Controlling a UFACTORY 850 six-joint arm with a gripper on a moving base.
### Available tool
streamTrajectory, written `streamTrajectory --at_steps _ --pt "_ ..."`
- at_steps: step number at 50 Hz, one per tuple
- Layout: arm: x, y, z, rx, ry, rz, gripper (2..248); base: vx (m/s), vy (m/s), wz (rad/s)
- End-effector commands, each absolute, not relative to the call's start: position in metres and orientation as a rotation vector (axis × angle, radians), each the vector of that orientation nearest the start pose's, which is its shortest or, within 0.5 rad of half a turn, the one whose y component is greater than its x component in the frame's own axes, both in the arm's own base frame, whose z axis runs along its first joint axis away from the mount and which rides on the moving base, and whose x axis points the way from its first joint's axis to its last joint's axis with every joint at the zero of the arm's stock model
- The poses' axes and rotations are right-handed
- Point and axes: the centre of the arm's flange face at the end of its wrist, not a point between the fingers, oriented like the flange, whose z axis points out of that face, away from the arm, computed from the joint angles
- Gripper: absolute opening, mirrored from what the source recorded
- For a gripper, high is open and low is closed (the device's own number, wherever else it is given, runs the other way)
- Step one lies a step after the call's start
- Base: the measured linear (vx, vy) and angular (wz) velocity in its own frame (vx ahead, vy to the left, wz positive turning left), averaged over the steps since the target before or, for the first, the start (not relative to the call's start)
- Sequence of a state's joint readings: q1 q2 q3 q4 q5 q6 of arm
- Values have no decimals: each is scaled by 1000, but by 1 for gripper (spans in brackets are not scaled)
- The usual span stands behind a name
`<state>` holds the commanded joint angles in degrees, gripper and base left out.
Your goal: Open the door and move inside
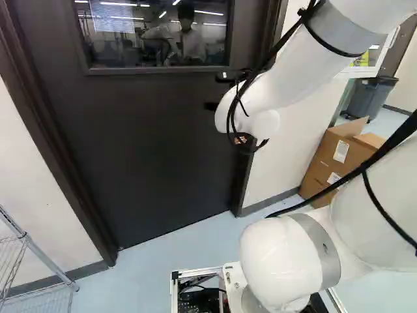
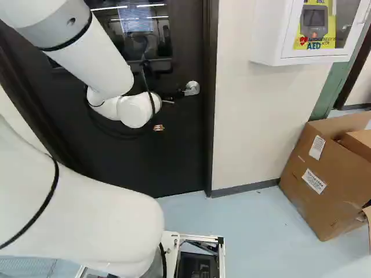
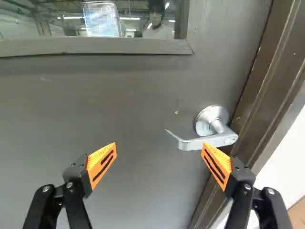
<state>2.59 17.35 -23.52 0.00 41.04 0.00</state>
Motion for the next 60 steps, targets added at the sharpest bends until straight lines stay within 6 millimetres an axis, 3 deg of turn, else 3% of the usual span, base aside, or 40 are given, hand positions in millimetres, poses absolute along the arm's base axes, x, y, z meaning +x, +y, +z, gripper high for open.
streamTrajectory --at_steps 27,48,60 --pt "383 11 527 -2304 -33 -2106 247 0 0 0" --pt "402 1 530 -2323 -1 -2114 247 0 0 0" --pt "412 0 521 -2349 0 -2086 247 0 0 0"
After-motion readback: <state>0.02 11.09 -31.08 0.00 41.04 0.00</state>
